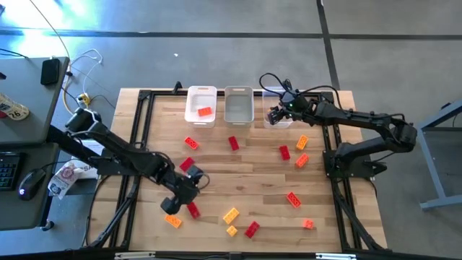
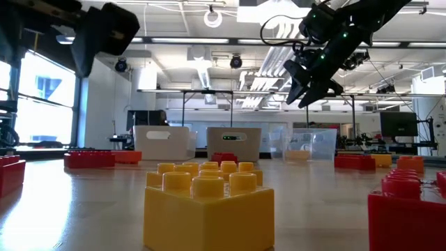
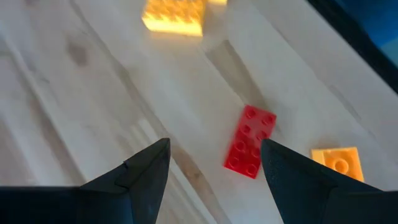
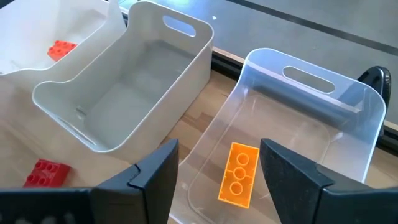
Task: Sort & place blocks by color
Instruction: Put the red game piece into the gray bin
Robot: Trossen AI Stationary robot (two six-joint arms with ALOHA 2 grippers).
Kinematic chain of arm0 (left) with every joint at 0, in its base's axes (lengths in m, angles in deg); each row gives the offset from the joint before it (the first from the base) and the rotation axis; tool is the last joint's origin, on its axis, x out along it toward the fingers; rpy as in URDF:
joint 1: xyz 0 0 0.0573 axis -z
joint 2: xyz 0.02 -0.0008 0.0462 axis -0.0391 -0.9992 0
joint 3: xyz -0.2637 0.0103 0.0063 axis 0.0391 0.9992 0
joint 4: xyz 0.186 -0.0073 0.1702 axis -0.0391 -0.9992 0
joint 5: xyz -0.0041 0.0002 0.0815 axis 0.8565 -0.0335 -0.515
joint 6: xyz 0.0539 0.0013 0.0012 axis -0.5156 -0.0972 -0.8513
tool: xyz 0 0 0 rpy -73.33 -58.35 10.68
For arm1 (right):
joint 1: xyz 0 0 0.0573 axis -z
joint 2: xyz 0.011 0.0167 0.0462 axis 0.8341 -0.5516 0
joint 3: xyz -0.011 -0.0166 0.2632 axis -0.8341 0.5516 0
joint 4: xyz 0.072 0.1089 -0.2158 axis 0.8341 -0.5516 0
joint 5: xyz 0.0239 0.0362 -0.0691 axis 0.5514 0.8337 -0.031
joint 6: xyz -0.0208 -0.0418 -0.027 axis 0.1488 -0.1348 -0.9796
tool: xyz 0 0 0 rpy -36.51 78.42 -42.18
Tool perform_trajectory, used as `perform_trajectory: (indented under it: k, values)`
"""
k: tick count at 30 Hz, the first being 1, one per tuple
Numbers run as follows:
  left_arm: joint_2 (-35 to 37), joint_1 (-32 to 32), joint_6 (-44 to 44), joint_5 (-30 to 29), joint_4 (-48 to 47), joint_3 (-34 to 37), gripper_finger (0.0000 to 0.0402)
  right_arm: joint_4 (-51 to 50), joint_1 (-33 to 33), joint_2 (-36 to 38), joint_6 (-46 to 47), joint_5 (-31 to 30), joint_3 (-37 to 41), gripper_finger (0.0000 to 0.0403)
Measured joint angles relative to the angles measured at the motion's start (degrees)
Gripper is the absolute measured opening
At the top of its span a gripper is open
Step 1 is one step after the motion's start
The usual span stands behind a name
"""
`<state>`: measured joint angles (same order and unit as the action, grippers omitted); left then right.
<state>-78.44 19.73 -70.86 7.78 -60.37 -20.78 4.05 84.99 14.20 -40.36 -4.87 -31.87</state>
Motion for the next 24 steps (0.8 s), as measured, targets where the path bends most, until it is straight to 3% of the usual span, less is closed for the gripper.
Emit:
perform_trajectory:
  k: [24]
  values:
    - [-11.56,5.21,5.39,0.08,3.46,-0.04,0.0236,-0.04,-0.02,-0.02,-1.48,-0.02,0.00,0.0211]
